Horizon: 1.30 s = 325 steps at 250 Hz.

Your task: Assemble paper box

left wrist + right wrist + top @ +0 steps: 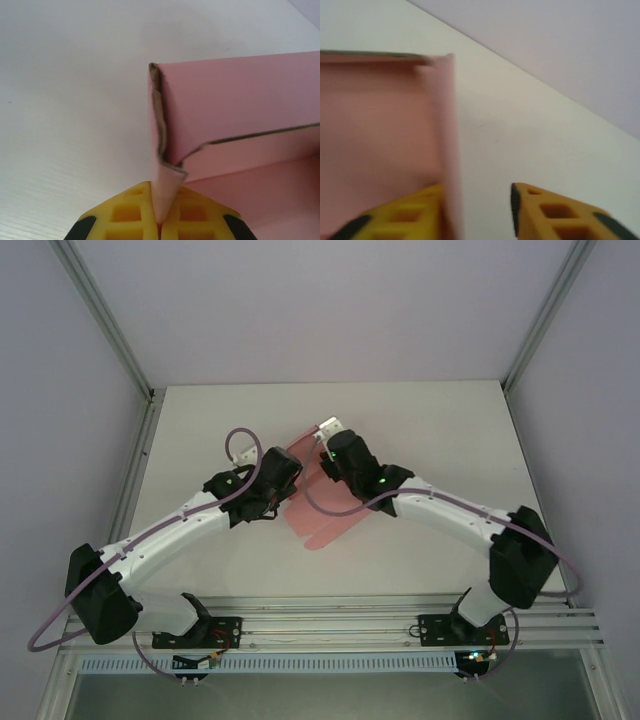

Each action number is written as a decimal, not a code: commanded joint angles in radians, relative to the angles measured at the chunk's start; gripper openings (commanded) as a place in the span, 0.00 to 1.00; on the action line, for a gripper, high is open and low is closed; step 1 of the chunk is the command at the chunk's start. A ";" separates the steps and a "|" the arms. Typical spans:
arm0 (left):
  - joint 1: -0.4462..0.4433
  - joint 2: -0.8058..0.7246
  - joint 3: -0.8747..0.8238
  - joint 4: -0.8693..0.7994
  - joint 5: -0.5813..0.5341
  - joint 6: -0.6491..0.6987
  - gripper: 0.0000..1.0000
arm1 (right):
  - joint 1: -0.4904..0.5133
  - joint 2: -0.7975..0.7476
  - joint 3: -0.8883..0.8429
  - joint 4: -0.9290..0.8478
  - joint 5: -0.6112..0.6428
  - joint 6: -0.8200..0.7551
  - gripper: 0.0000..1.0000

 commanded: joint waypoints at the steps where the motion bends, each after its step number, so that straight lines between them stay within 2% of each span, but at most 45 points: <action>1: -0.003 -0.028 -0.003 -0.044 -0.093 0.055 0.00 | -0.026 -0.120 -0.024 -0.083 -0.194 0.062 0.53; 13: 0.000 -0.026 -0.001 -0.042 -0.096 0.077 0.00 | -0.027 -0.167 -0.030 -0.105 -0.245 0.066 0.64; 25: 0.002 -0.027 -0.008 -0.017 -0.089 0.115 0.00 | -0.027 -0.216 -0.039 -0.122 -0.295 0.061 0.83; 42: 0.008 -0.034 -0.028 0.031 -0.069 0.176 0.00 | -0.029 -0.295 -0.068 -0.127 -0.355 0.053 1.00; 66: 0.021 -0.037 -0.066 0.141 -0.006 0.355 0.00 | -0.041 -0.415 -0.124 -0.104 -0.436 0.069 1.00; 84: 0.039 -0.015 -0.072 0.194 0.114 0.539 0.00 | -0.073 -0.501 -0.167 -0.093 -0.469 0.130 1.00; 104: 0.052 0.061 -0.029 0.168 0.359 0.748 0.00 | -0.144 -0.581 -0.208 -0.119 -0.483 0.227 1.00; 113: 0.052 0.104 -0.006 0.140 0.425 0.811 0.00 | -0.179 -0.610 -0.230 -0.136 -0.479 0.258 1.00; 156: 0.064 0.318 0.168 -0.047 0.520 1.039 0.00 | -0.276 -0.699 -0.289 -0.243 -0.451 0.355 1.00; 187: 0.064 0.489 0.401 -0.251 0.486 1.131 0.00 | -0.288 -0.739 -0.326 -0.273 -0.441 0.372 1.00; 256: 0.047 0.820 0.703 -0.499 0.219 1.306 0.00 | -0.322 -0.798 -0.349 -0.348 -0.382 0.382 1.00; 275: 0.027 0.896 0.754 -0.536 0.155 1.345 0.00 | -0.331 -0.817 -0.354 -0.362 -0.376 0.391 1.00; 325: -0.018 0.999 0.827 -0.542 0.132 1.446 0.00 | -0.342 -0.858 -0.368 -0.390 -0.361 0.405 1.00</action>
